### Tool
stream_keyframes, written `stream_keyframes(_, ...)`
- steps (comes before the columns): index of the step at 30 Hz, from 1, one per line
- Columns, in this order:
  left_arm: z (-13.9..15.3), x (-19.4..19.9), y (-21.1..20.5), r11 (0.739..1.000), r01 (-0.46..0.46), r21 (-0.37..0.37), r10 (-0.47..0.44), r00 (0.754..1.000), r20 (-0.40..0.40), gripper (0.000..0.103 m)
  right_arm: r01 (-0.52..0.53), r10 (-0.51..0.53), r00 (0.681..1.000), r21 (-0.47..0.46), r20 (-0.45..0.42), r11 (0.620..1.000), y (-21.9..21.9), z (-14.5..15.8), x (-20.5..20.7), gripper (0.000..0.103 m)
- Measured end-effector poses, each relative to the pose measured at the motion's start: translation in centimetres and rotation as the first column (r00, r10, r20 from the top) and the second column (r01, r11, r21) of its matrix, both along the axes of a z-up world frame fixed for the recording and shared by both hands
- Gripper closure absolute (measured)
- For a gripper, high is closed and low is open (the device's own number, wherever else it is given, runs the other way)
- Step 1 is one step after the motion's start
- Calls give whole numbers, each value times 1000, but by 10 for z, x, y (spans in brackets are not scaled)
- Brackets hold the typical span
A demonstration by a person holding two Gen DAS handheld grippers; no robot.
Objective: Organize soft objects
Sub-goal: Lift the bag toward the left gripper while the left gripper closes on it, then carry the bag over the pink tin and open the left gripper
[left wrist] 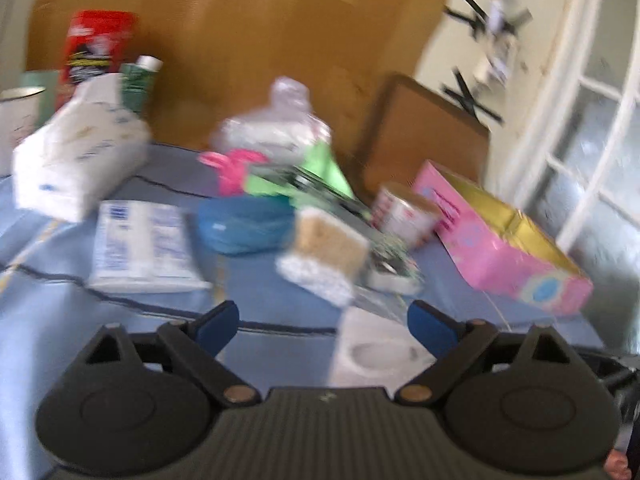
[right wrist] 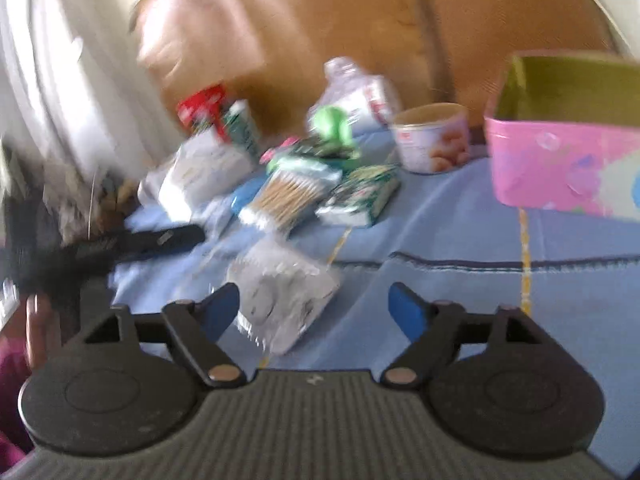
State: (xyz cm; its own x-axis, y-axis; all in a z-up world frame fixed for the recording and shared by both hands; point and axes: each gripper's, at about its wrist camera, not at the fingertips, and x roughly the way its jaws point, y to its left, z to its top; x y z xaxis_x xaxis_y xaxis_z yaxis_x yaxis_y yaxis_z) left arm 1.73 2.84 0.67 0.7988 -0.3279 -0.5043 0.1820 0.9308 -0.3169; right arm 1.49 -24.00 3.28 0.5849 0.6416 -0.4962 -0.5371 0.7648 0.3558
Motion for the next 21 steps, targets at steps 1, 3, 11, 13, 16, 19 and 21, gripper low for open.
stream_keyframes(1, -1, 2, -7, 1000, 15, 19, -14, 1000, -10, 9, -25, 25, 1000, -32, 19, 999, 7, -2, -3, 18)
stream_keyframes(3, -6, 7, -19, 998, 37, 52, -34, 998, -58, 19, -72, 79, 995, -107, 66, 992, 22, -7, -11, 18)
stream_keyframes(11, -4, 0, -56, 992, 103, 68, -96, 991, -94, 35, -10, 83, 964, -275, 253, 961, 49, -25, -17, 42)
stream_keyframes(13, 8, 2, -69, 989, 130, 71, -126, 990, -65, 35, 39, 27, 964, -238, 265, 970, 35, -23, -13, 43)
stream_keyframes(16, 29, 14, -96, 981, 173, 89, -173, 985, -10, 35, 111, -55, 950, -168, 308, 980, 10, -12, -13, 43)
stream_keyframes(19, 51, 33, -131, 970, 222, 102, -228, 972, 49, 34, 222, -136, 898, -164, 418, 961, -10, 2, -13, 43)
stream_keyframes(21, 62, 47, -158, 961, 254, 113, -264, 961, 85, 34, 280, -183, 872, -156, 453, 947, -28, 10, -10, 43)
